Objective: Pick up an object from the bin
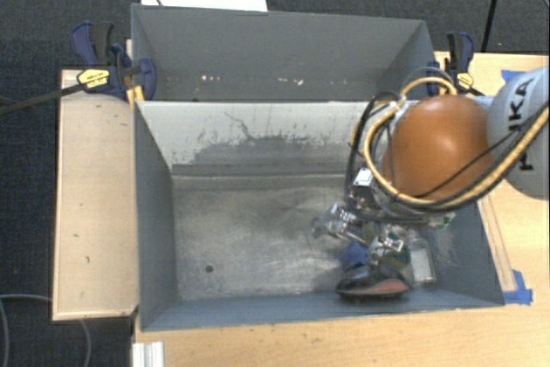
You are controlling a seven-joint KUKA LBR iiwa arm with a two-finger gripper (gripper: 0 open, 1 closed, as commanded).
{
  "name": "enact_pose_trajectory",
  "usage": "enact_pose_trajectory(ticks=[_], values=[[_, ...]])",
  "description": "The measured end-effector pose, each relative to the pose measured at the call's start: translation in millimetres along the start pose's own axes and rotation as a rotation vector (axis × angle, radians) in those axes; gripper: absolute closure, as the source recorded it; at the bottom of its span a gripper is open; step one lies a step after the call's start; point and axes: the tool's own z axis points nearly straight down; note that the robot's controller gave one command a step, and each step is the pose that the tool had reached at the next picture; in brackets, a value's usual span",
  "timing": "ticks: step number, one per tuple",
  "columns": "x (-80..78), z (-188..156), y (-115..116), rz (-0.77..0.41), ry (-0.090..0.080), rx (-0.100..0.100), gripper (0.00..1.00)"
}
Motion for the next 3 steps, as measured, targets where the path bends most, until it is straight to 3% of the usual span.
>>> enact_pose_trajectory(ticks=[1,2,3], values=[[3.5,65.6,-28.7,-0.230,0.007,-0.012,0.00],[3.0,63.1,-29.5,-0.222,0.007,-0.011,1.00],[39.1,-153.9,-64.7,-0.359,0.016,-0.015,1.00]])
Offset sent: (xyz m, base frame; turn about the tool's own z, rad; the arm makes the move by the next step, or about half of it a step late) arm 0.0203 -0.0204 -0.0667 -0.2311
